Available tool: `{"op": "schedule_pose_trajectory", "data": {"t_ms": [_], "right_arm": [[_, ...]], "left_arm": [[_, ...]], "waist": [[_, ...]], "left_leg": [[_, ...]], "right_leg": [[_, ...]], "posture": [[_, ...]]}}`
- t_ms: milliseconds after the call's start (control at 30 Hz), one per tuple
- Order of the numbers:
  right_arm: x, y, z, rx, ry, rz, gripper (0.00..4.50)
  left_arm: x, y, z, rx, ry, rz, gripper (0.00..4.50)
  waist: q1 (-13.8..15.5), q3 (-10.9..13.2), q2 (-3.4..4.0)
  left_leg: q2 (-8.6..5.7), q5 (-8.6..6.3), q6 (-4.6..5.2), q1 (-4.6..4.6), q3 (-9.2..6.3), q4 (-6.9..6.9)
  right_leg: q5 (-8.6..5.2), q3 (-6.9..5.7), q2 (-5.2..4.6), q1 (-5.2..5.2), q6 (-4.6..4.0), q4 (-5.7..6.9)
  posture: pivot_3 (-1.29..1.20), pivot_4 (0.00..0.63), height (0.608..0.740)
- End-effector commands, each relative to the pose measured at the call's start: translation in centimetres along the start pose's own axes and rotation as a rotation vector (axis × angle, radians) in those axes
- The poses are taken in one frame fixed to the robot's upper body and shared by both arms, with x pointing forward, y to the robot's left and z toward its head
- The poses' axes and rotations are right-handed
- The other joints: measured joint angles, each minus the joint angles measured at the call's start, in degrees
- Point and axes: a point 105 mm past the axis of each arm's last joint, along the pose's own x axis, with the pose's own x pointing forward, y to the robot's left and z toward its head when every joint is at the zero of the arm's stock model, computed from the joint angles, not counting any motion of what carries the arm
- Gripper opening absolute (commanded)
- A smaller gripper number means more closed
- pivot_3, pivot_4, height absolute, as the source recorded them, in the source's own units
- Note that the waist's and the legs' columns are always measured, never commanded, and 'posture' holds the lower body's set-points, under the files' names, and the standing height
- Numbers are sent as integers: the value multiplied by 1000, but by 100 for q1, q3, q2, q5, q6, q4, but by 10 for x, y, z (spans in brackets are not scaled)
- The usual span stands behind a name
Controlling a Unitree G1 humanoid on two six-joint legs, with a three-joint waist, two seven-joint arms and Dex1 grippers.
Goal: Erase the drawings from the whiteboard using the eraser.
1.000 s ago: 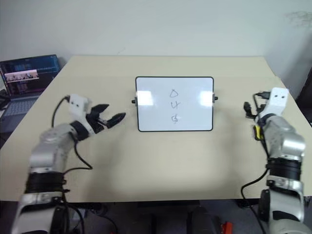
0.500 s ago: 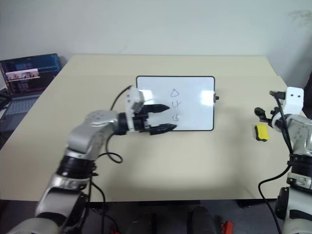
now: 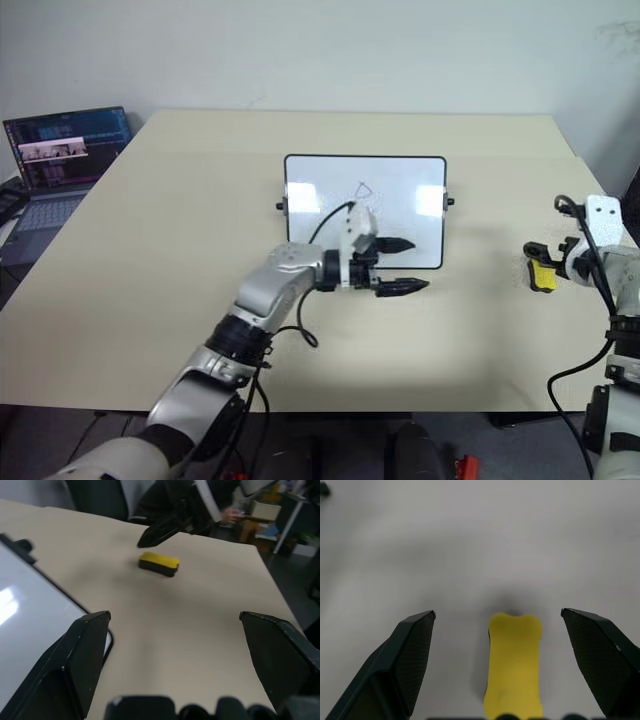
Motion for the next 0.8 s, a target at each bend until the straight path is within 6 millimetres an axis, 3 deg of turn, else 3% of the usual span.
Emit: {"op": "schedule_pose_trajectory", "data": {"t_ms": [33,700,800], "right_arm": [[-7,-9,8,-21,3,-22,4422],[7,-14,-7,-28,84,-18,4422],[7,-14,-8,-27,83,-19,3892]], "left_arm": [[4,-5,12,43,-19,-39,4500],[-4,-3,3,37,9,0,4500],[-5,-3,3,36,12,4,4500]], "waist": [[-1,1,1],[11,3,3],[12,3,3]], "left_leg": [[0,0,0,0,0,0],[0,0,-1,1,0,2],[0,0,-1,1,0,3]], "right_leg": [[0,0,0,0,0,0],[0,0,0,0,1,1],[0,0,0,0,1,2]], "posture": [[0,150,740],[0,150,740],[0,150,740]]}}
